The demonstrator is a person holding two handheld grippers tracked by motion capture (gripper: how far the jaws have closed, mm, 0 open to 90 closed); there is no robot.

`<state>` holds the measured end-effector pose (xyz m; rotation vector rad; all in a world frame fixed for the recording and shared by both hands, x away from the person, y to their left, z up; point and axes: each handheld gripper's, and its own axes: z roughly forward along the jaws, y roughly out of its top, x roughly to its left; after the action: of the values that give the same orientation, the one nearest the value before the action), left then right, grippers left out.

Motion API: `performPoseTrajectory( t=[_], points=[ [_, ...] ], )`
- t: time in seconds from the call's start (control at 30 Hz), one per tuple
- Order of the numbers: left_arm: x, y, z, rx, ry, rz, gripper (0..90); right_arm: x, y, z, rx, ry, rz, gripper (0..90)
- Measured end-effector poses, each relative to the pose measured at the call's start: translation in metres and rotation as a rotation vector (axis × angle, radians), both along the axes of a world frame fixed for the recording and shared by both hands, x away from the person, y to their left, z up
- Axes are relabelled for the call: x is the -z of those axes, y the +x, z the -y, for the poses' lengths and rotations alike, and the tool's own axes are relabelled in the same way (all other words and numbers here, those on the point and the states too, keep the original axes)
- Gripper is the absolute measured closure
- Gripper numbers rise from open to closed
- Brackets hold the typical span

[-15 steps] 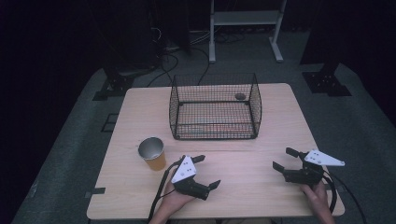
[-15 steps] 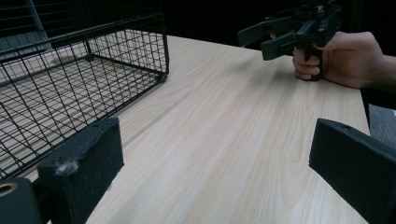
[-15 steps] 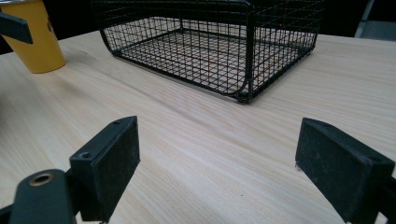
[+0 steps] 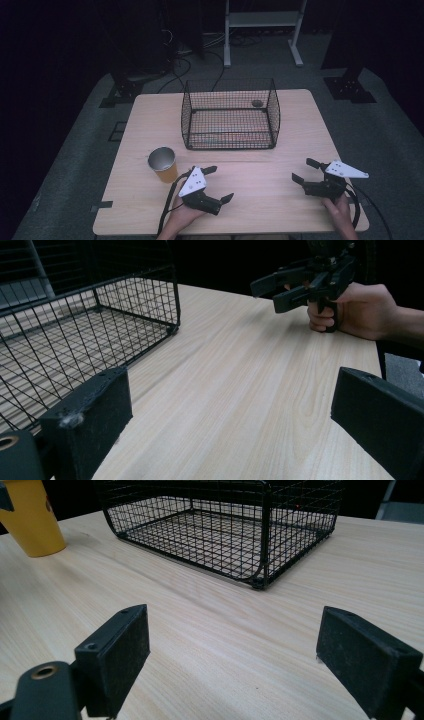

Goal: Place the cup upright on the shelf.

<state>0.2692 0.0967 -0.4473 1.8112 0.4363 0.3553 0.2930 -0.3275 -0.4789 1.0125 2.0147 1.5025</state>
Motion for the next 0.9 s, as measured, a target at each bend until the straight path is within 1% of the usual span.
performPoseTrajectory(
  t=[0.33, 0.43, 0.53, 0.6, 0.77, 0.9],
  points=[
    [-0.010, -0.001, -0.005, -0.004, 0.000, 0.009, 2.4, 0.000, 0.001, 0.001, 0.002, 0.006, -0.001, 12.7],
    [-0.017, -0.003, -0.007, -0.003, -0.001, 0.018, 2.4, 0.000, 0.000, 0.000, 0.003, 0.003, 0.000, 12.8],
    [-0.020, -0.004, -0.008, -0.004, -0.003, 0.023, 2.4, 0.000, 0.000, 0.001, 0.002, 0.004, 0.001, 12.8],
    [-0.023, -0.004, -0.011, -0.006, 0.006, 0.029, 2.4, 0.000, 0.001, 0.001, 0.002, 0.006, -0.001, 12.8],
    [-0.029, -0.004, -0.015, -0.012, -0.002, 0.033, 2.4, 0.000, 0.001, 0.001, 0.003, 0.007, -0.002, 12.7],
    [-0.038, -0.006, -0.022, -0.019, -0.006, 0.045, 2.4, 0.000, 0.001, 0.001, 0.003, 0.004, 0.001, 12.8]
  ],
)
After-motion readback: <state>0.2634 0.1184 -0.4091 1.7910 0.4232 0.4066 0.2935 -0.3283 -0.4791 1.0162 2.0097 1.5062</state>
